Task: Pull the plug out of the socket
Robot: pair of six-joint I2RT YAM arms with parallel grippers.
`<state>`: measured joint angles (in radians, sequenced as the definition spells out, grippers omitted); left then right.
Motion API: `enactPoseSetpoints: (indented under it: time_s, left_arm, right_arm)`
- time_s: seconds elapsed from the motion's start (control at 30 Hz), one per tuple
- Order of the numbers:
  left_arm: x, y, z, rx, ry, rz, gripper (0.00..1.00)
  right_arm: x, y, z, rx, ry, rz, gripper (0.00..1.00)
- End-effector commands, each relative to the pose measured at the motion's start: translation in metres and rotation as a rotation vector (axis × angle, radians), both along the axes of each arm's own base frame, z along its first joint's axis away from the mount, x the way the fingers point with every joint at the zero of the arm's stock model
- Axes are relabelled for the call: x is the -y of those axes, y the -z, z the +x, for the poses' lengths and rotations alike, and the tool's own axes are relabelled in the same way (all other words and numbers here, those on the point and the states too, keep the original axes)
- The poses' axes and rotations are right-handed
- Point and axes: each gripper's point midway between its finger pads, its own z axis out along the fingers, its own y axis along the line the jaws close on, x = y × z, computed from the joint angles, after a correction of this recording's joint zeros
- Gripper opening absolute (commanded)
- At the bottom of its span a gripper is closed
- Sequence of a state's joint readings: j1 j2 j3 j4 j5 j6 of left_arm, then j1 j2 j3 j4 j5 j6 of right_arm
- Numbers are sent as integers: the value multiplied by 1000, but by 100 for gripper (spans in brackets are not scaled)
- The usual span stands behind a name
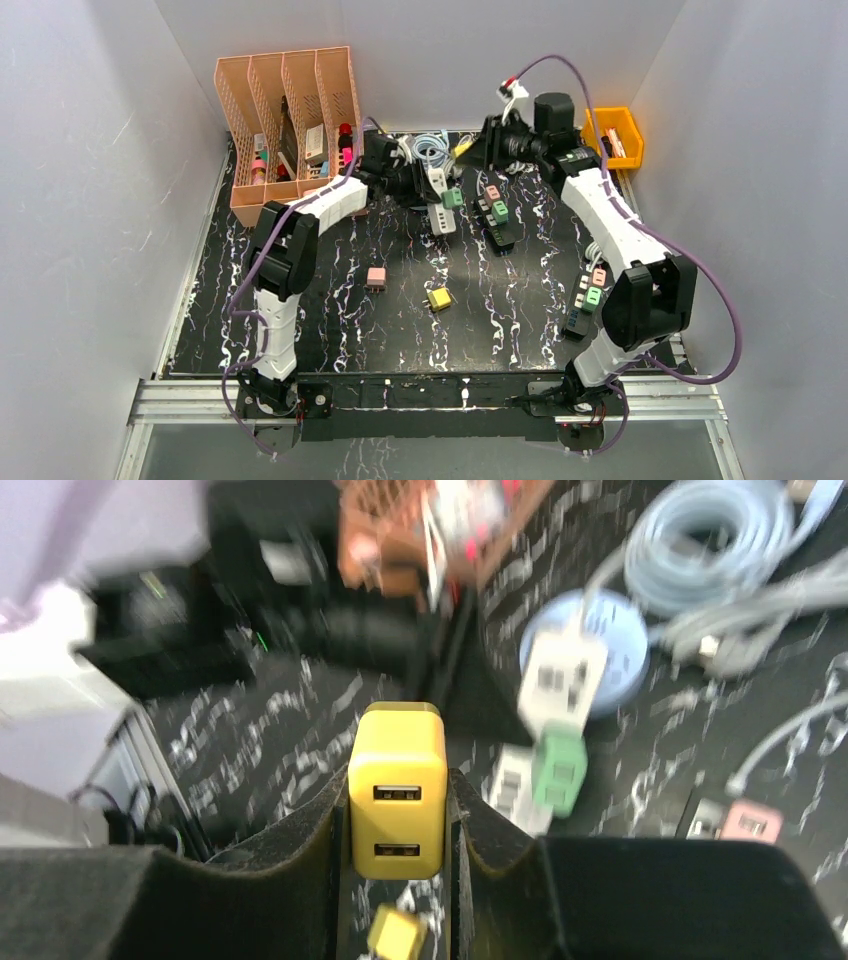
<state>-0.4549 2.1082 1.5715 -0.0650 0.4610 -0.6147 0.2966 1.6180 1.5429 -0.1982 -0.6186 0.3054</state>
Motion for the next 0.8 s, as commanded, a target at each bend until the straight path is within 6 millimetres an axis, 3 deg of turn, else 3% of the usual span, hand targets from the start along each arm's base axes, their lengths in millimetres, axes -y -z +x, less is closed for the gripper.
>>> enactPoseSetpoints:
  time_s: [0.0, 0.1, 0.23, 0.33, 0.43, 0.6, 0.77]
  left_arm:
    - [-19, -40, 38, 112, -24, -14, 0]
    - [-41, -44, 52, 119, -59, -11, 0]
    - [-64, -50, 66, 141, -88, 9, 0]
    - [-72, -53, 71, 161, -82, 27, 0]
    - [-76, -53, 72, 173, -71, 44, 0]
    - [-80, -51, 69, 179, -60, 66, 0]
    - [-85, -49, 65, 173, -66, 64, 0]
  right_arm:
    - [16, 78, -50, -195, -60, -194, 0]
    - [21, 107, -91, -314, -102, -235, 0]
    - [9, 129, -151, -420, -190, -278, 0]
    - [-8, 147, -193, -498, -271, -318, 0]
    - [-19, 162, -223, -581, -327, -319, 0]
    - [-20, 180, -249, -702, -332, -324, 0]
    - [-21, 207, -253, -792, -307, -347, 0]
